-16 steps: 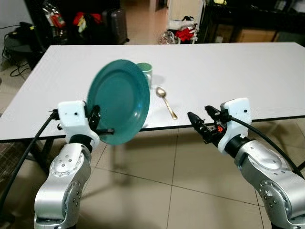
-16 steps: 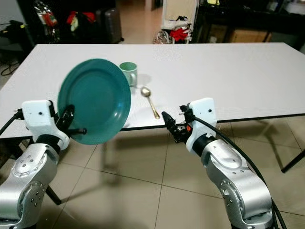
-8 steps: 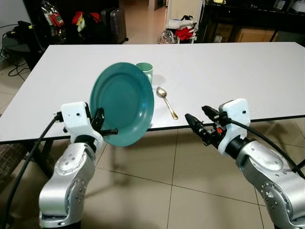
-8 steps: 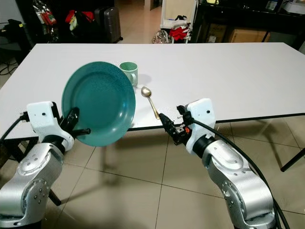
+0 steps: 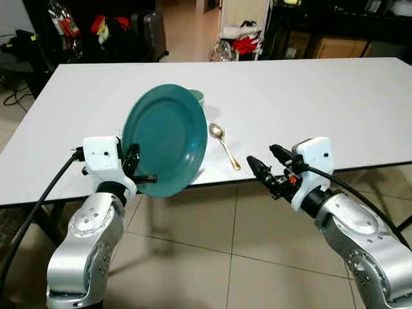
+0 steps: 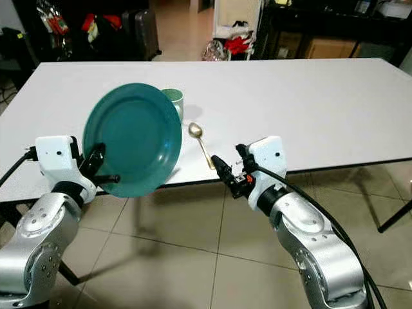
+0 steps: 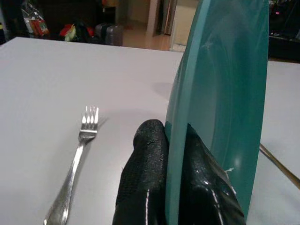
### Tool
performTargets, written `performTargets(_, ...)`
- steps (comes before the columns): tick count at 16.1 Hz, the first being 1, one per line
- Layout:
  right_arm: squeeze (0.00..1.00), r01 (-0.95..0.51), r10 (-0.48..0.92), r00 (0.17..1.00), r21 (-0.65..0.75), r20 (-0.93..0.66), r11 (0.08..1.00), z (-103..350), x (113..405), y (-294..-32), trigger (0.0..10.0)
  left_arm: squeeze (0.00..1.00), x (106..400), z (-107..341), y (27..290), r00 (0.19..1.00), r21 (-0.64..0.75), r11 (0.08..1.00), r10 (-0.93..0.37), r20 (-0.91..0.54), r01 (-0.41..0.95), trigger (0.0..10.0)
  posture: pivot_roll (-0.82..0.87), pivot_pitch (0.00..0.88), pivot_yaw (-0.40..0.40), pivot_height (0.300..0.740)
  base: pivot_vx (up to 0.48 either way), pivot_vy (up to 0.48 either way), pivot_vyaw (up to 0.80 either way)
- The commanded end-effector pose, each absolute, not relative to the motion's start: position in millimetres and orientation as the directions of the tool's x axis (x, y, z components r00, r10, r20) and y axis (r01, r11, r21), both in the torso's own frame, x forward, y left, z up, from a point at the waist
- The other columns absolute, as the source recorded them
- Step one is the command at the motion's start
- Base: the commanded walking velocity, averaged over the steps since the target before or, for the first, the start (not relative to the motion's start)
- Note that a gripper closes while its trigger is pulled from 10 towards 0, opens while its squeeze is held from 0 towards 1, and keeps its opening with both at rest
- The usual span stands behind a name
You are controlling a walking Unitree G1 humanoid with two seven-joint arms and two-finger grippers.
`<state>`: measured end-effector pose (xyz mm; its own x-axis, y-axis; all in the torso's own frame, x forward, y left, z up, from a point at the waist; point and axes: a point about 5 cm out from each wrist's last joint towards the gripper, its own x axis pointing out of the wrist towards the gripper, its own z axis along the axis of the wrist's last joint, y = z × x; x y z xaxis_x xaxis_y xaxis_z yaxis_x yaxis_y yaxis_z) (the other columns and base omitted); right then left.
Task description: Setting the table
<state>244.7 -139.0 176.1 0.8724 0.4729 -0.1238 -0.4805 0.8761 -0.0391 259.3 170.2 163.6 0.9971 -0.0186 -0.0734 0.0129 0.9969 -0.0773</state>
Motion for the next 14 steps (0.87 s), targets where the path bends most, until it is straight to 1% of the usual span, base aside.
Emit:
performTargets(1,0.00,-0.489,0.482,0.870,-0.067,-0.104,0.869,179.7,243.6,-136.1,10.0,0.00,256.2,170.9,171.7,0.999,-0.058,0.998,-0.022,-0.042,0.019,10.0,-0.08,0.000,-0.011,0.740,0.368,0.000,0.80)
performTargets(2,0.00,-0.492,0.484,0.869,-0.071,-0.103,0.868,179.6,243.4,-135.6,10.0,0.00,255.6,170.8,172.2,0.999,-0.055,0.998,-0.021,-0.043,0.018,10.0,-0.08,0.000,-0.011,0.740,0.368,0.000,0.80)
performTargets(3,0.00,-0.483,0.479,0.873,-0.026,-0.095,0.875,178.1,242.6,-135.4,10.0,0.00,255.2,170.0,172.9,0.999,-0.050,0.999,-0.022,-0.045,0.019,10.0,-0.08,0.000,-0.010,0.740,0.368,0.000,0.00)
performTargets(4,0.00,-0.480,0.477,0.874,-0.016,-0.093,0.877,177.8,242.4,-135.4,10.0,0.00,255.5,170.0,172.8,0.999,-0.050,0.999,-0.023,-0.045,0.021,10.0,-0.08,0.000,-0.010,0.740,0.371,0.000,0.00)
performTargets(11,0.00,-0.477,0.475,0.876,-0.010,-0.084,0.879,179.2,239.8,-137.5,10.0,0.00,256.3,172.4,171.4,0.998,-0.054,0.997,-0.048,-0.039,0.046,10.0,-0.08,0.000,0.002,0.740,0.364,0.000,0.00)
performTargets(14,0.00,-0.494,0.492,0.867,-0.004,-0.075,0.870,181.6,239.2,-139.3,10.0,0.00,256.2,180.1,174.0,0.999,-0.156,0.987,-0.034,0.010,0.035,10.0,-0.08,0.000,0.003,0.740,0.000,0.000,0.00)
